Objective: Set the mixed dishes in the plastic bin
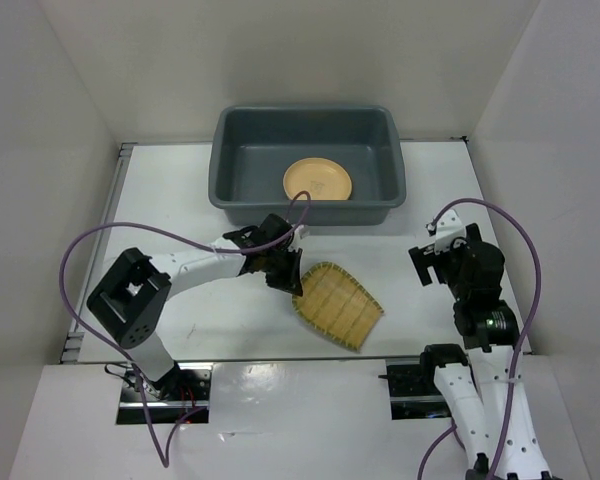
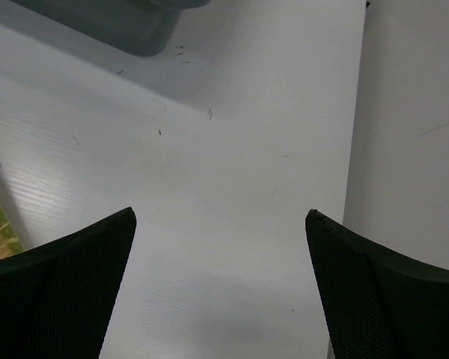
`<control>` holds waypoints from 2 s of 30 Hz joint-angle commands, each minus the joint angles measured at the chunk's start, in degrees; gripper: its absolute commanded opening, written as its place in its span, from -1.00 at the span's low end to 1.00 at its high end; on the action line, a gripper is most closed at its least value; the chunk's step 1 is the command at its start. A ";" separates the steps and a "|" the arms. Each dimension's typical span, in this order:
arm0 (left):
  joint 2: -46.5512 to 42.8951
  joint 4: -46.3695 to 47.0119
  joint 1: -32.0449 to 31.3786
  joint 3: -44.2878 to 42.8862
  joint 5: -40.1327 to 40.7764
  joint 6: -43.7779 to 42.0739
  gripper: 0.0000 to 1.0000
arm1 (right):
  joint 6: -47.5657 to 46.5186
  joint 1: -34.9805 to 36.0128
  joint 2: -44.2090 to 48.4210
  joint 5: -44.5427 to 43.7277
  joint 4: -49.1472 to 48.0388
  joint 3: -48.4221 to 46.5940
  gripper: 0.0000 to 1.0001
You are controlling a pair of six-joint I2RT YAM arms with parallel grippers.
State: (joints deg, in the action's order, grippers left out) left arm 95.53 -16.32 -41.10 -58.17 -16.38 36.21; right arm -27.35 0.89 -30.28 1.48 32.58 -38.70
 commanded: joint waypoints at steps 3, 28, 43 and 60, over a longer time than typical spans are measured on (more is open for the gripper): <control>-6.64 -12.59 -0.56 -6.58 -7.16 -10.36 -1.00 | 1.33 0.35 2.16 -4.28 -4.18 -0.06 0.96; 51.51 -31.86 24.92 -120.68 -29.75 14.76 -1.00 | 5.03 5.87 -0.22 -16.06 -8.50 0.99 0.96; 66.98 -30.27 29.76 -121.65 -25.45 16.53 -1.00 | 6.08 11.33 -0.83 -20.90 -10.08 1.52 0.96; 72.34 -33.52 30.29 -121.65 -24.75 13.80 -1.00 | 6.08 11.33 -1.36 -20.90 -10.08 1.52 0.96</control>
State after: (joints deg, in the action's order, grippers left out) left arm 168.00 -51.86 -10.63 -177.47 -38.50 49.82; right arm -22.11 11.66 -31.51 -18.50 26.11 -37.80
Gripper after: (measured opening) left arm 0.046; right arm 0.982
